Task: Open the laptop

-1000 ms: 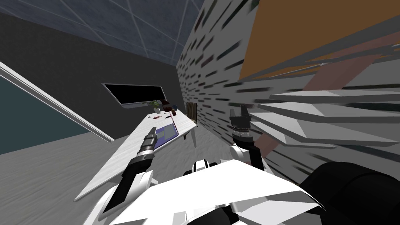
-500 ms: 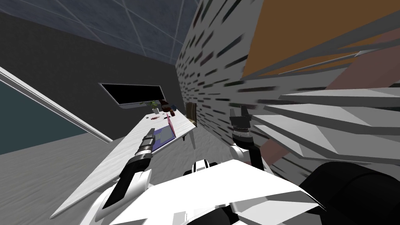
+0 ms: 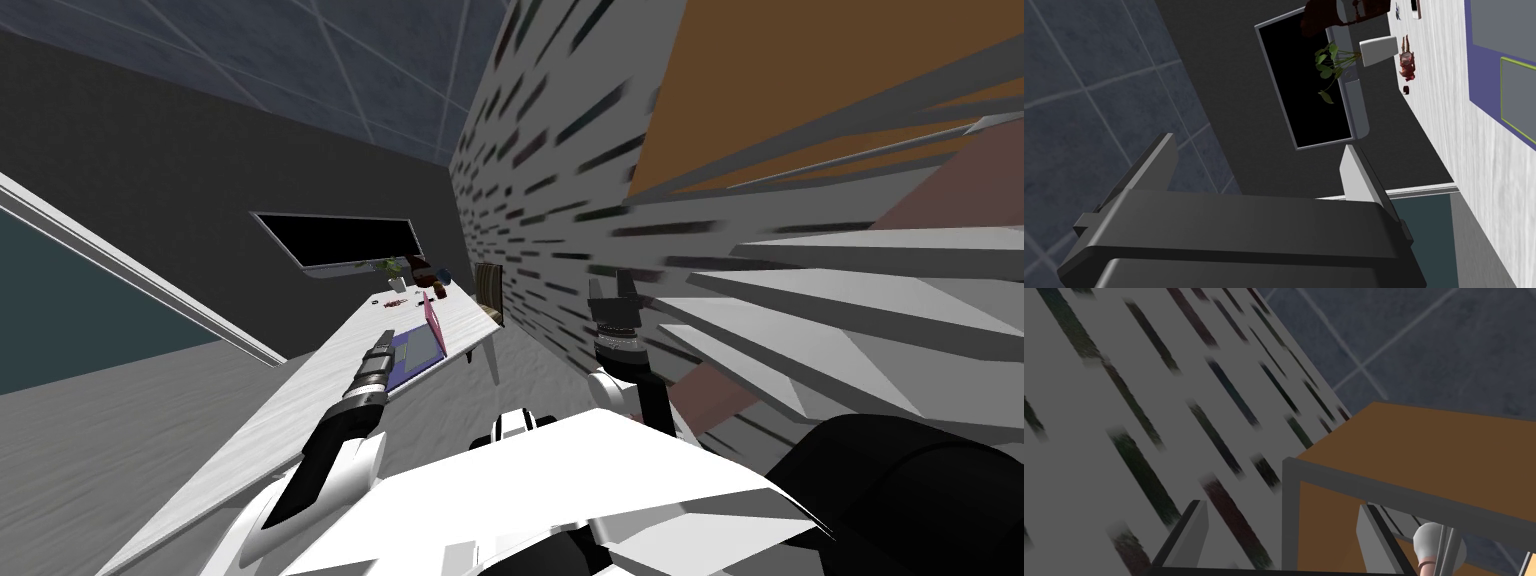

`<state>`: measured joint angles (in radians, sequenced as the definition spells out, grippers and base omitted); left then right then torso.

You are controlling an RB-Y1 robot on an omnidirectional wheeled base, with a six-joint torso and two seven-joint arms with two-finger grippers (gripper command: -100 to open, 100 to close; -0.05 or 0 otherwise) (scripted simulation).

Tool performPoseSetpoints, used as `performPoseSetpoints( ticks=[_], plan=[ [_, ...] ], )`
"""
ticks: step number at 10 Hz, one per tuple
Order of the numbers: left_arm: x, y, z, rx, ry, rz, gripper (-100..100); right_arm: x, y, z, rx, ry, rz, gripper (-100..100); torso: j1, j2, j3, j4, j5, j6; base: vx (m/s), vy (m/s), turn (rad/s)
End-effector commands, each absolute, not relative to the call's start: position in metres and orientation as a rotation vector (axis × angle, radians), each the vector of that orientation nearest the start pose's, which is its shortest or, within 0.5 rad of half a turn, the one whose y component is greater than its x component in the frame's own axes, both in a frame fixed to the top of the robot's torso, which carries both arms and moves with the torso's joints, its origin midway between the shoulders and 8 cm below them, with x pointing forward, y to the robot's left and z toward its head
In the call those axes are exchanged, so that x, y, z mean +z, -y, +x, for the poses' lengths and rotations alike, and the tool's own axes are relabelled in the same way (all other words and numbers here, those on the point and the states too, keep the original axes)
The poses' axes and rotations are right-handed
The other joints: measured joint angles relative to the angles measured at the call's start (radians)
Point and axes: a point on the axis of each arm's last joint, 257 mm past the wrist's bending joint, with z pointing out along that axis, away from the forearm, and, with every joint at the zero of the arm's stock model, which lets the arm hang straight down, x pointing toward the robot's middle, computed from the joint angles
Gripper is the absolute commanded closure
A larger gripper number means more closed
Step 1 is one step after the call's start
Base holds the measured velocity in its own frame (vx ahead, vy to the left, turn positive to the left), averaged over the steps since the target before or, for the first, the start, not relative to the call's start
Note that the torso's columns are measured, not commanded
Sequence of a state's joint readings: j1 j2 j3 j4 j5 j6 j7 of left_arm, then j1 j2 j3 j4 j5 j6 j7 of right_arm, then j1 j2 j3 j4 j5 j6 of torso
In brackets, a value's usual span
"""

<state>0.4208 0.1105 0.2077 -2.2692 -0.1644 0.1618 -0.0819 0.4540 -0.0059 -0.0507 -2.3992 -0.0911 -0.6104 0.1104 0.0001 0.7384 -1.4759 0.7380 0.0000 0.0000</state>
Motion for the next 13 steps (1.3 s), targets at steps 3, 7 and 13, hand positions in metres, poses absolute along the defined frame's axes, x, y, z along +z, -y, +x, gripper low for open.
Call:
performPoseSetpoints(
  ticks=[3,7,13],
  plan=[
    [-0.085,-0.386,0.405,-0.69,-1.094,-0.926,-100,0.107,0.289,0.29,1.273,-0.393,0.45,0,0.0,0.001,0.001,0.0,0.0,0.0,-0.002,-0.001,0.007],
    [-0.089,-0.393,0.405,-0.663,-1.105,-0.939,-100,0.107,0.289,0.29,1.273,-0.393,0.45,0,-0.002,-0.003,-0.002,-0.001,0.0,0.0,0.033,-0.026,0.003],
    [-0.092,-0.399,0.405,-0.635,-1.117,-0.952,-100,0.107,0.289,0.29,1.273,-0.393,0.45,0,0.001,0.002,0.002,0.001,0.0,0.0,0.025,-0.023,0.01]
  ],
)
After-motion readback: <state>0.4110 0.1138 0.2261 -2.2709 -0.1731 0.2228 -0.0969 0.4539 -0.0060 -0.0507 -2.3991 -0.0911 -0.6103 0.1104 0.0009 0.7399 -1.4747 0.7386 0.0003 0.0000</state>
